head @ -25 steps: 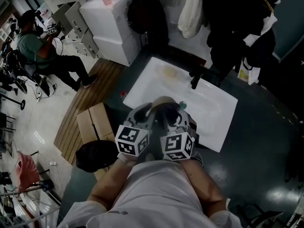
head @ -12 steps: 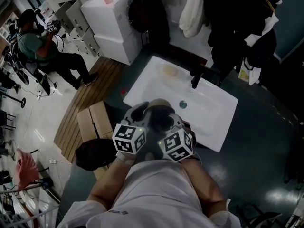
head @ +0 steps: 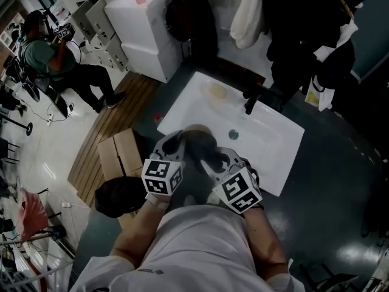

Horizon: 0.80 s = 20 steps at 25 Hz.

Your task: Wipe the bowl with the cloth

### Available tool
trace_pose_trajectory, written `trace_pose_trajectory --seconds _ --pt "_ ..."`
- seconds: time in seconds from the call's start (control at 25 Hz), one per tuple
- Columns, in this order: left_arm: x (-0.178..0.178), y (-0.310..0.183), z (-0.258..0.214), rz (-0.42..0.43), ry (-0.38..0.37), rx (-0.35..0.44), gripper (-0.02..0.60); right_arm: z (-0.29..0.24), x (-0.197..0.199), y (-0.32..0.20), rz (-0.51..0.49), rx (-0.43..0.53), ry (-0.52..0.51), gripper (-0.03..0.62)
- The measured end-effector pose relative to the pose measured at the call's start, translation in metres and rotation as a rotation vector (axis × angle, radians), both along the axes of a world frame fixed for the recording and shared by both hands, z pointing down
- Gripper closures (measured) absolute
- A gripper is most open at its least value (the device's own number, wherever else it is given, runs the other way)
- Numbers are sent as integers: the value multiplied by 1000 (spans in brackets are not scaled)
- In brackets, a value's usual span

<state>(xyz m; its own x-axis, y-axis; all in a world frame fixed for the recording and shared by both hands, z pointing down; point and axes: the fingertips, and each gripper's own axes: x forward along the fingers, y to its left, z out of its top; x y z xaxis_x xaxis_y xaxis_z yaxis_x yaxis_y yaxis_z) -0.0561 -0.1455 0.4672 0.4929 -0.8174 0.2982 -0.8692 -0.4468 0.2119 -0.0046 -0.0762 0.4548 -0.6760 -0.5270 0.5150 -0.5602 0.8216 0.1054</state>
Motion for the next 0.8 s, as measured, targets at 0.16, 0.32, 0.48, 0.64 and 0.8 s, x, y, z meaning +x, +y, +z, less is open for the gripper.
trace_pose_trajectory --seconds 0.16,0.32,0.48,0.64,0.8 --pt "-8 -4 2 -18 11 -1 563 -28 17 2 -3 -32 -149 508" --pt "-15 -8 1 -23 6 -1 563 -62 44 -7 40 -23 -296 507" --pt "-18 -11 -3 10 29 19 564 -91 75 -22 119 14 -434 508" --pt "-13 -7 -12 89 58 60 563 -107 94 -30 182 24 -545 508" --pt "-3 -2 -17 160 56 93 565 -110 91 -34 185 17 -608 507"
